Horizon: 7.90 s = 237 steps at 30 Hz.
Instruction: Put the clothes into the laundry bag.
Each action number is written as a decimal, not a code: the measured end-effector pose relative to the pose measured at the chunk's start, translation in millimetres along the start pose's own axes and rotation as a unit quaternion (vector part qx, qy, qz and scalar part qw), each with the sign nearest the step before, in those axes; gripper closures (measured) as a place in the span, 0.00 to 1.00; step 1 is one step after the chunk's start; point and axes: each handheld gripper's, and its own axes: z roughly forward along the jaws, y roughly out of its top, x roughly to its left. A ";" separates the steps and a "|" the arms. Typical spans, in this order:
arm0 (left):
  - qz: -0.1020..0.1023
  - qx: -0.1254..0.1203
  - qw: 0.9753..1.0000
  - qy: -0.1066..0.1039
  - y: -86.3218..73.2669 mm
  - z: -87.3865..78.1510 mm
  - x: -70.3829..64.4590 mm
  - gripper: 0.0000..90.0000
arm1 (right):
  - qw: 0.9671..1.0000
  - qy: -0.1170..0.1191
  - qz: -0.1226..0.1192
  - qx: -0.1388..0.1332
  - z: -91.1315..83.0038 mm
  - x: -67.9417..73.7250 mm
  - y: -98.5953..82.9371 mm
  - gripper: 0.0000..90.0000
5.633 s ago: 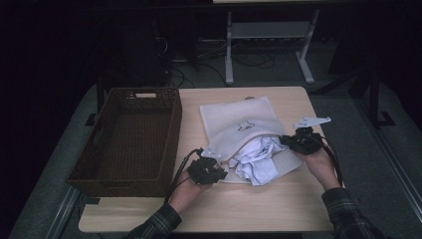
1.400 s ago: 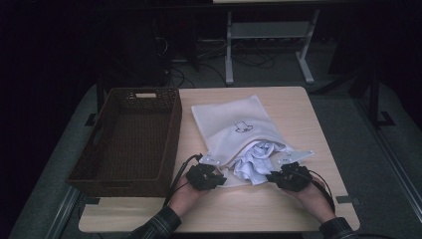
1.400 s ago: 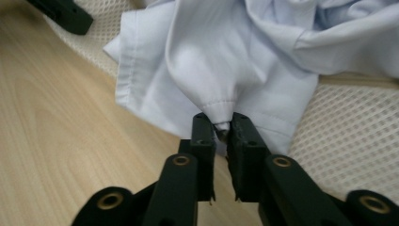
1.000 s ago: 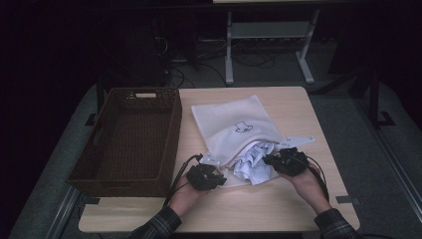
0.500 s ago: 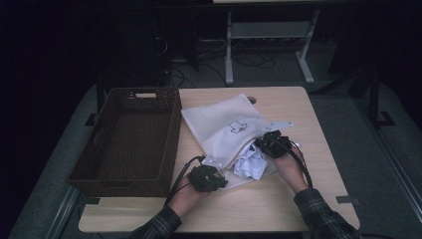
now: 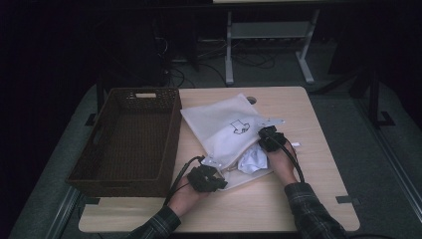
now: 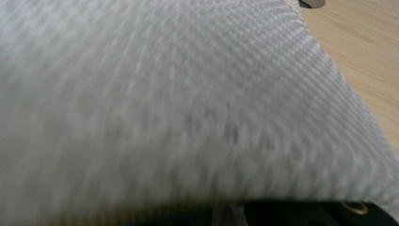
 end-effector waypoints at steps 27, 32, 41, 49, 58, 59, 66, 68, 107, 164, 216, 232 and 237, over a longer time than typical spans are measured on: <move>-0.002 -0.005 1.000 0.006 -1.7 -1.7 2.8 0.96 | 0.984 0.179 -0.001 0.014 -103.6 14.3 -57.2 0.39; -0.003 -0.005 1.000 0.005 -1.4 -1.6 2.6 0.96 | 0.982 0.181 -0.024 0.036 -99.7 34.5 -67.5 0.37; -0.002 -0.004 1.000 0.004 -1.5 -1.4 2.7 0.96 | 0.987 0.155 -0.030 0.039 -75.3 47.9 -56.0 0.45; -0.002 -0.004 1.000 0.005 -1.5 -1.3 2.5 0.96 | 0.989 0.131 -0.047 0.044 -66.2 49.0 -55.6 0.77; 0.001 -0.005 1.000 0.007 -1.2 -1.6 2.0 0.96 | 0.988 0.135 -0.060 0.034 -67.4 48.8 -56.7 0.94; 0.001 -0.005 1.000 0.006 -1.2 -1.7 2.0 0.96 | 0.988 0.136 -0.061 0.034 -67.6 48.2 -56.3 0.94; 0.000 -0.005 1.000 0.008 -0.7 -2.4 2.3 0.96 | 0.989 0.134 -0.062 0.020 -67.8 44.5 -47.5 0.95; 0.000 -0.006 1.000 0.009 -0.7 -3.1 2.5 0.96 | 0.989 0.135 -0.059 0.014 -66.8 43.2 -43.6 0.95; -0.004 -0.016 1.000 0.007 0.2 -9.5 0.4 0.96 | 0.993 0.103 -0.027 -0.042 8.3 44.6 29.8 0.95; 0.000 -0.014 1.000 0.013 -1.3 -9.8 7.6 0.95 | 0.991 0.124 0.047 0.025 -71.5 -82.0 -60.3 0.90; 0.042 -0.056 0.995 0.068 32.0 -34.5 3.4 0.53 | 0.984 0.170 -0.045 -0.033 -148.1 -34.7 -70.6 0.50; 0.077 -0.059 0.993 0.067 62.9 -12.1 1.4 0.64 | 0.974 0.199 -0.091 -0.060 -131.4 -19.8 -26.6 0.54; 0.085 -0.060 0.992 0.074 68.4 -7.0 1.2 0.68 | 0.972 0.200 -0.104 -0.061 -126.2 -15.4 -19.5 0.54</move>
